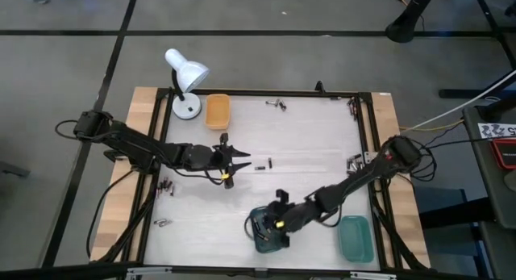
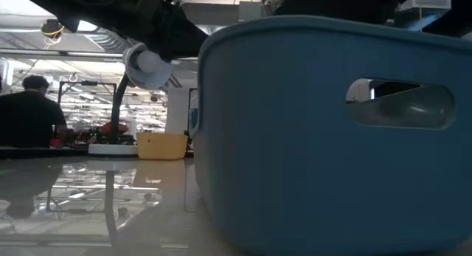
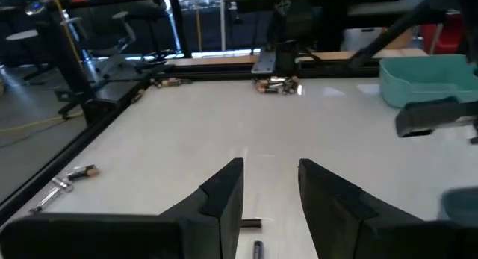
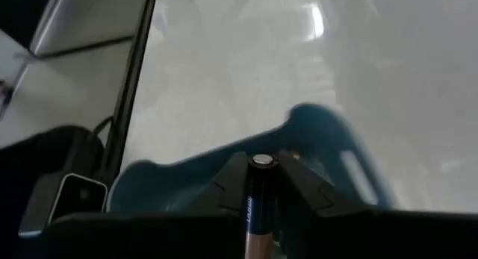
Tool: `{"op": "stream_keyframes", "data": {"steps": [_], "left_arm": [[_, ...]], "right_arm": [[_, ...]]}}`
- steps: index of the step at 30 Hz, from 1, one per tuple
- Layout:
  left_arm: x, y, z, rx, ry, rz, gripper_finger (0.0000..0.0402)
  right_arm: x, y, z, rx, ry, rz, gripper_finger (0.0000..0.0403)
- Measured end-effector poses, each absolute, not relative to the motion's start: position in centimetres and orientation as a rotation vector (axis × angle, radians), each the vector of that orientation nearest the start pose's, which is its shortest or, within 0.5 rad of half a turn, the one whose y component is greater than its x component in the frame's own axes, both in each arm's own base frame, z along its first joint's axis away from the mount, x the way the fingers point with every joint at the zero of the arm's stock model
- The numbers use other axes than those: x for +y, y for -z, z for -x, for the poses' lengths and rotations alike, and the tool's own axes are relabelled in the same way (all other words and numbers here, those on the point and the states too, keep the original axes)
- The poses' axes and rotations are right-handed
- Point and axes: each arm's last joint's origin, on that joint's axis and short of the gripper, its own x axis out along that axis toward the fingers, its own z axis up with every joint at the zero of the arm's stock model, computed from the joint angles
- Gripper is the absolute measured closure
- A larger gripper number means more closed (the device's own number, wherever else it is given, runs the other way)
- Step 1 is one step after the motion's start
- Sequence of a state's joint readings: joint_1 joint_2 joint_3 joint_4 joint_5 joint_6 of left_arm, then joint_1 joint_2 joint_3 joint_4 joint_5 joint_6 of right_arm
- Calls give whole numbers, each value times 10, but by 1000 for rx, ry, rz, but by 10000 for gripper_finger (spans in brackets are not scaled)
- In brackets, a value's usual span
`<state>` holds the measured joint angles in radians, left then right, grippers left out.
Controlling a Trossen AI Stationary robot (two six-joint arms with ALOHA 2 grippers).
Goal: Sort batteries
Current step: Put the black battery into the blue bin
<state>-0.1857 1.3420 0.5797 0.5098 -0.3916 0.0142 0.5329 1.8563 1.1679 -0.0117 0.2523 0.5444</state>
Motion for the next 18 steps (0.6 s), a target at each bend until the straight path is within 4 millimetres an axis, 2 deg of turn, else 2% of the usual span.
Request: {"op": "stream_keyframes", "data": {"steps": [6,11,14,18], "left_arm": [[-39,-211,-268,241,-206,-88,282],[-37,-211,-268,242,-214,-88,282],[-36,-211,-268,242,-219,-86,282],[-36,-211,-268,245,-219,-87,282]], "right_arm": [[200,-175,-348,788,-82,-221,299],[198,-180,-347,788,-109,-183,238],[190,-195,-341,816,-160,-150,214],[166,-234,-320,844,-88,-129,206]]}}
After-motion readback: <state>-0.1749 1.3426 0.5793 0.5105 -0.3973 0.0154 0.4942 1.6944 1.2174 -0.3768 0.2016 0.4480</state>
